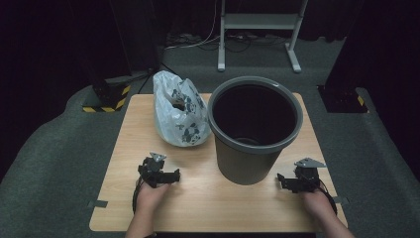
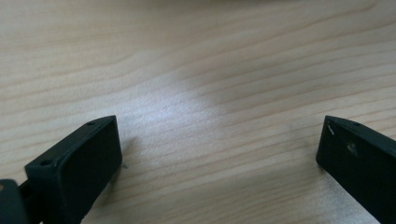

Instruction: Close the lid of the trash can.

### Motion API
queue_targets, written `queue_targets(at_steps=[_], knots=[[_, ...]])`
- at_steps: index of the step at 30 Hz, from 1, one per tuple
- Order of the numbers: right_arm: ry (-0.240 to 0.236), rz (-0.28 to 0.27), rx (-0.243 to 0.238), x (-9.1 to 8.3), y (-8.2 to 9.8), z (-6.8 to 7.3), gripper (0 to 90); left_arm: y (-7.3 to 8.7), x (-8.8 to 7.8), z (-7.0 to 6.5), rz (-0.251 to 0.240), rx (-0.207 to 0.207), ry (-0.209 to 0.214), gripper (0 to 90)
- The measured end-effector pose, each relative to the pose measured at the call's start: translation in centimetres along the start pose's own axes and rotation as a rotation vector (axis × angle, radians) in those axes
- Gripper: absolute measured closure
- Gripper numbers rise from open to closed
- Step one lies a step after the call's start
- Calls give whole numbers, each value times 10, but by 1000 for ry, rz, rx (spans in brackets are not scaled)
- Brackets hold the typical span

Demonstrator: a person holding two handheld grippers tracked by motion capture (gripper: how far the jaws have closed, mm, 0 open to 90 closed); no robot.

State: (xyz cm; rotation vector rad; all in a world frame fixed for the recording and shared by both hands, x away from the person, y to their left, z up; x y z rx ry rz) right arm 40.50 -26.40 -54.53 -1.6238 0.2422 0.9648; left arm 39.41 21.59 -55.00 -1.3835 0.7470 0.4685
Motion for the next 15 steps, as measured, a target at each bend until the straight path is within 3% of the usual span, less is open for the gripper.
queue_targets(at_steps=[15], knots=[[0, 0, 0, 0, 0, 0, 101, 0, 0, -3, -1, -7, 1, 3]])
Point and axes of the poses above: each handheld gripper's, and its own axes: x roughly forward along the jaws, y roughly out of its underside, z roughly to its left, the point moved 3 cm from there along x, roughly forward along the jaws, and after that the axes turned 2 degrees about -y, right-handed, at the moved point
